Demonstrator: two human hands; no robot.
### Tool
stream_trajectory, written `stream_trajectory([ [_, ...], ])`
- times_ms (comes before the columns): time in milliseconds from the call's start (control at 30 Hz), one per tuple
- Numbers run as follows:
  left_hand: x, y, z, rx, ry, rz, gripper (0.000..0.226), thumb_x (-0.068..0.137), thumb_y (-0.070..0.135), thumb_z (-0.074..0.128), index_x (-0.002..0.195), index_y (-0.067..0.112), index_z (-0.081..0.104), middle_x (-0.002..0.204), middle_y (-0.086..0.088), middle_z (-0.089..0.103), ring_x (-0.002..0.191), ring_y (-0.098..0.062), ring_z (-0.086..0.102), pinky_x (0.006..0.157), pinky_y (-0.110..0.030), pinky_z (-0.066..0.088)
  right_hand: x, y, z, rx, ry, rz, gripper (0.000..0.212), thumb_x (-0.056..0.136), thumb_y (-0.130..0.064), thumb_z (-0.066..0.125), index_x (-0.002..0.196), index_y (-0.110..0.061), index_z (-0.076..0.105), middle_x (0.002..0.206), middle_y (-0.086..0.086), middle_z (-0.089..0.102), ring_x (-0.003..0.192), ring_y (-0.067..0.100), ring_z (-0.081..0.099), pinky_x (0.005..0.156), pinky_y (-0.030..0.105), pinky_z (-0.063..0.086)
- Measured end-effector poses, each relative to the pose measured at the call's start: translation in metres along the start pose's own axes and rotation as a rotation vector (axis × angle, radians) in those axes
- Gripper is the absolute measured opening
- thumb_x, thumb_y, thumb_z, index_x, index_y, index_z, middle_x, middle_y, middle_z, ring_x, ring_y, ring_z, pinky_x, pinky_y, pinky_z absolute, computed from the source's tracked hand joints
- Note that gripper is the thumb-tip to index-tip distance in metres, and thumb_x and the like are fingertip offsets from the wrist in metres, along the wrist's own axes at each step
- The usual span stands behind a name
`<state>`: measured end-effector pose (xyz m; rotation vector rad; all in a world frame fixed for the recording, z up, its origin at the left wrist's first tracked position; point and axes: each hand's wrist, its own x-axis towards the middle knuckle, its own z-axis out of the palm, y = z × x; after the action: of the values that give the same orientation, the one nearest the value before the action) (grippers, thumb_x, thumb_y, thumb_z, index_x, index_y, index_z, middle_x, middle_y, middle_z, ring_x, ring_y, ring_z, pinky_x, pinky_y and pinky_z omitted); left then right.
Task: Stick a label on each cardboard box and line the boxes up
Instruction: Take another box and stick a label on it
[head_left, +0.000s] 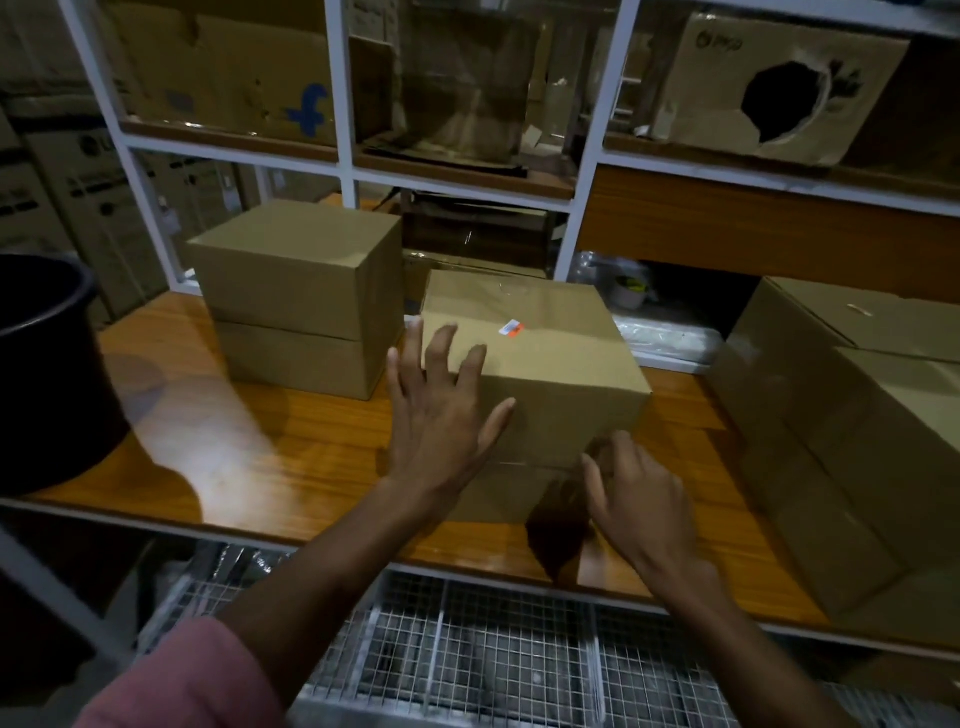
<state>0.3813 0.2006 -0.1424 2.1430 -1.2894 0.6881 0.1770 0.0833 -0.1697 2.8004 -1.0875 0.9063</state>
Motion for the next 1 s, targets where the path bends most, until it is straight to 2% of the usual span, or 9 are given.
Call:
stream_trajectory([
  [133, 0.006, 0.002, -0.002, 0.014, -0.007, 0.011, 0.054, 0.097, 0.058, 0.037, 0.124, 0.017, 0.060, 0.130, -0.011, 0.056, 0.132, -0.029, 0.047, 0.117, -0.064, 0.021, 0.023, -0.001, -0.022, 0.056, 0.135, -0.075, 0.017, 0.098, -0.030, 0.060, 0.096, -0.014, 0.065, 0.083, 0.004, 0.067, 0.062, 0.020, 0.061, 0.050, 0.026, 0.041],
  [267, 0.012, 0.003, -0.001, 0.050, 0.037, 0.034, 0.042, 0.100, 0.051, 0.039, 0.113, 0.019, 0.064, 0.116, -0.008, 0.059, 0.112, -0.028, 0.055, 0.109, -0.056, 0.033, 0.054, -0.006, -0.038, 0.076, 0.218, -0.175, 0.012, 0.096, -0.022, 0.065, 0.094, -0.011, 0.069, 0.085, 0.007, 0.069, 0.070, 0.021, 0.061, 0.058, 0.027, 0.041],
  [333, 0.019, 0.003, -0.003, 0.044, 0.076, 0.060, 0.037, 0.101, 0.043, 0.041, 0.106, 0.016, 0.066, 0.106, -0.009, 0.061, 0.098, -0.027, 0.057, 0.093, -0.046, 0.041, 0.072, -0.009, -0.041, 0.096, 0.191, -0.228, 0.014, 0.096, -0.022, 0.064, 0.094, -0.010, 0.069, 0.087, 0.008, 0.067, 0.076, 0.021, 0.060, 0.064, 0.032, 0.047],
  [433, 0.032, -0.002, -0.005, 0.027, 0.105, 0.086, 0.030, 0.098, 0.031, 0.044, 0.098, 0.011, 0.066, 0.093, -0.008, 0.061, 0.083, -0.023, 0.056, 0.073, -0.037, 0.041, 0.100, -0.016, -0.040, 0.134, 0.113, -0.289, 0.015, 0.096, -0.023, 0.063, 0.094, -0.010, 0.070, 0.087, 0.007, 0.063, 0.078, 0.017, 0.056, 0.068, 0.030, 0.046],
  [567, 0.058, -0.004, -0.014, -0.032, 0.062, 0.022, 0.024, 0.093, 0.021, 0.049, 0.091, 0.007, 0.068, 0.082, -0.009, 0.062, 0.070, -0.017, 0.050, 0.062, -0.030, 0.036, 0.145, -0.028, -0.038, 0.241, -0.091, -0.365, 0.017, 0.098, -0.028, 0.061, 0.104, -0.015, 0.071, 0.096, -0.001, 0.061, 0.082, 0.009, 0.054, 0.071, 0.023, 0.043],
  [667, 0.087, -0.005, -0.011, -0.025, -0.017, -0.062, 0.021, 0.098, 0.023, 0.053, 0.101, 0.010, 0.069, 0.088, -0.007, 0.067, 0.074, -0.016, 0.054, 0.063, -0.028, 0.039, 0.184, -0.031, -0.023, 0.253, -0.189, -0.370, 0.020, 0.098, -0.027, 0.060, 0.113, -0.018, 0.069, 0.103, -0.001, 0.061, 0.088, 0.010, 0.055, 0.077, 0.028, 0.048],
  [800, 0.109, -0.010, -0.009, -0.013, -0.141, -0.010, 0.023, 0.101, 0.027, 0.052, 0.117, 0.016, 0.065, 0.109, -0.004, 0.063, 0.092, -0.017, 0.057, 0.071, -0.029, 0.041, 0.202, -0.039, -0.003, 0.184, -0.282, -0.319, 0.029, 0.099, -0.032, 0.057, 0.127, -0.025, 0.062, 0.112, -0.003, 0.053, 0.096, 0.013, 0.055, 0.079, 0.032, 0.046],
  [933, 0.121, -0.014, 0.008, 0.024, -0.363, 0.020, 0.033, 0.102, 0.027, 0.046, 0.131, 0.018, 0.057, 0.133, -0.006, 0.057, 0.121, -0.024, 0.050, 0.098, -0.042, 0.045, 0.214, -0.036, 0.015, 0.137, -0.327, -0.311, 0.032, 0.098, -0.038, 0.050, 0.128, -0.033, 0.058, 0.113, -0.001, 0.049, 0.097, 0.020, 0.055, 0.073, 0.035, 0.041],
  [1000, 0.122, -0.015, 0.012, 0.023, -0.414, 0.009, 0.035, 0.101, 0.025, 0.041, 0.132, 0.018, 0.056, 0.136, -0.005, 0.057, 0.124, -0.025, 0.050, 0.103, -0.047, 0.043, 0.214, -0.033, 0.018, 0.140, -0.309, -0.319, 0.029, 0.098, -0.038, 0.048, 0.125, -0.035, 0.059, 0.108, -0.003, 0.045, 0.094, 0.021, 0.053, 0.071, 0.034, 0.037],
])
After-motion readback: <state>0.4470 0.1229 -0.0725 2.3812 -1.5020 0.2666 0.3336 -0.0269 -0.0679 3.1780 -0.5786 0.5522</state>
